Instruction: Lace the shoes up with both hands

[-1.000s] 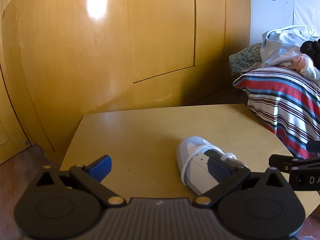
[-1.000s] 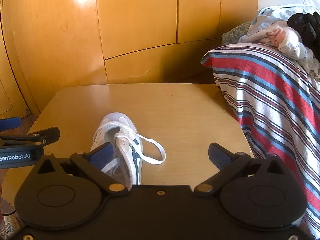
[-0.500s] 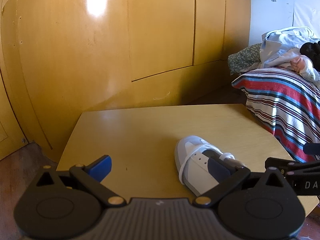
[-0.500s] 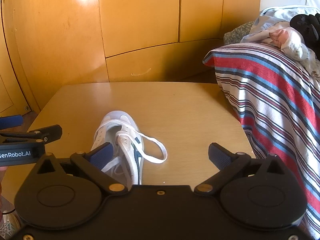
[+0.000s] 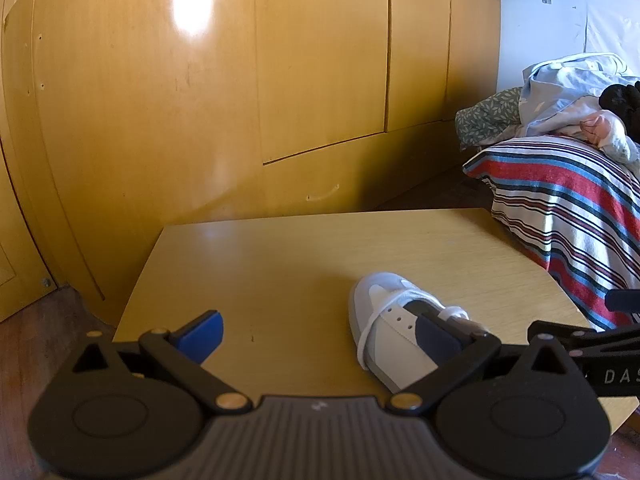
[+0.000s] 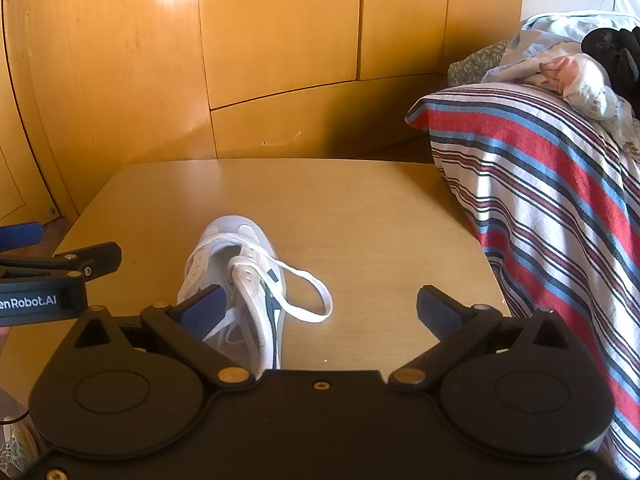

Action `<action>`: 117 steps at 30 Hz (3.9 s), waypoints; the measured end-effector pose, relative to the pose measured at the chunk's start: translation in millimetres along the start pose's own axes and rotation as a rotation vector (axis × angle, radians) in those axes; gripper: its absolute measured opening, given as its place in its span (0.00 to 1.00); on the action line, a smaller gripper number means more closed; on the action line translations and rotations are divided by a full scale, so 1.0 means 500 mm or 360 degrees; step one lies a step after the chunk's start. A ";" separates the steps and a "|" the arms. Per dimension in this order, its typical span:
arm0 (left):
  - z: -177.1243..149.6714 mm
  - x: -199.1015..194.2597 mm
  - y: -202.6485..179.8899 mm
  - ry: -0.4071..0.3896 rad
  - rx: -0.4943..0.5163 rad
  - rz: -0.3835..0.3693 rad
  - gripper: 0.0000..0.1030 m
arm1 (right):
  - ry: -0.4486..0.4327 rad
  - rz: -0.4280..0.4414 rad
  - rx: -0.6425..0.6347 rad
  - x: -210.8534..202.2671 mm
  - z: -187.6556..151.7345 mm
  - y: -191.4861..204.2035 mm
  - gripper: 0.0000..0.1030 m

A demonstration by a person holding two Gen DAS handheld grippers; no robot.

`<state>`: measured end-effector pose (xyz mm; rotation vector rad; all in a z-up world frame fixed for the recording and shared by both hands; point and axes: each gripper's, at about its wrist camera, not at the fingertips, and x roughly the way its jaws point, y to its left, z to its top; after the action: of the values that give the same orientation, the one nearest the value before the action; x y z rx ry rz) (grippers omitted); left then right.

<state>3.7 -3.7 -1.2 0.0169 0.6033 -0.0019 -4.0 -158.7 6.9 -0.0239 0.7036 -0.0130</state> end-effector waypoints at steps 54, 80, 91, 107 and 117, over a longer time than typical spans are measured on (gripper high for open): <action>-0.051 0.094 0.083 0.0253 0.0004 -0.0270 0.38 | 0.0061 0.0205 -0.0157 0.048 0.045 -0.073 0.99; -0.071 0.099 0.044 0.0533 -0.0172 -0.1073 0.22 | 0.0077 0.0310 -0.0203 0.046 0.045 -0.069 0.97; -0.055 0.066 0.017 0.0484 -0.0013 -0.1053 0.01 | 0.0089 0.0303 -0.0210 0.047 0.036 -0.074 0.97; 0.330 -0.340 0.168 -0.0871 0.0965 0.0766 0.00 | -0.0005 0.0299 -0.0119 0.010 0.050 -0.093 0.97; 0.549 -0.720 0.254 -0.1434 0.0696 0.1467 0.00 | -0.0062 0.0296 -0.0041 -0.014 0.058 -0.107 0.97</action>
<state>-136.3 117.4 431.1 0.6826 -0.3576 0.7179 9.4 -211.7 35.0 0.0165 0.6646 0.1742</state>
